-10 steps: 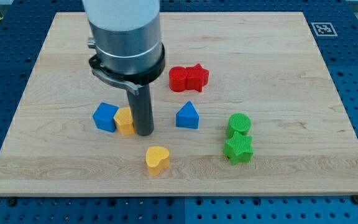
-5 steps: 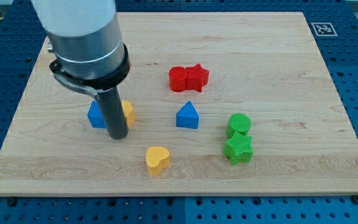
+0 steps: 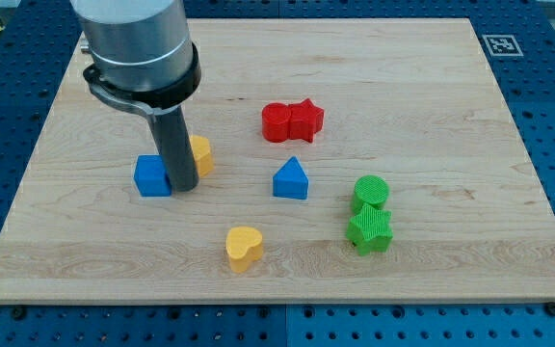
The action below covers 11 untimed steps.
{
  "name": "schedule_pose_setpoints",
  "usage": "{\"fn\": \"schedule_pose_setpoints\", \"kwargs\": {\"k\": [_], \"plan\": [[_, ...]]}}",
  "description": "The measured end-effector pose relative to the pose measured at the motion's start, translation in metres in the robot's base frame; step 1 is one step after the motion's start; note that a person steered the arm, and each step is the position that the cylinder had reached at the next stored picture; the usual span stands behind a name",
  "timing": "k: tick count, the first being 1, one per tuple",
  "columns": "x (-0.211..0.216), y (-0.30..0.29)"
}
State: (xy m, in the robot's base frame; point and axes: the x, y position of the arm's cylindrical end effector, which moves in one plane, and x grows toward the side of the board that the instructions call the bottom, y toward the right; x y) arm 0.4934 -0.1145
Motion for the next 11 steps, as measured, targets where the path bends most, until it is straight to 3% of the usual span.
{"fn": "schedule_pose_setpoints", "kwargs": {"k": [1,2,4,5,7,9,11], "plan": [[-0.018,-0.015],[-0.029,0.006],[-0.008,0.026],[-0.046,0.027],[-0.069,0.018],[-0.042,0.037],[-0.072,0.023]]}}
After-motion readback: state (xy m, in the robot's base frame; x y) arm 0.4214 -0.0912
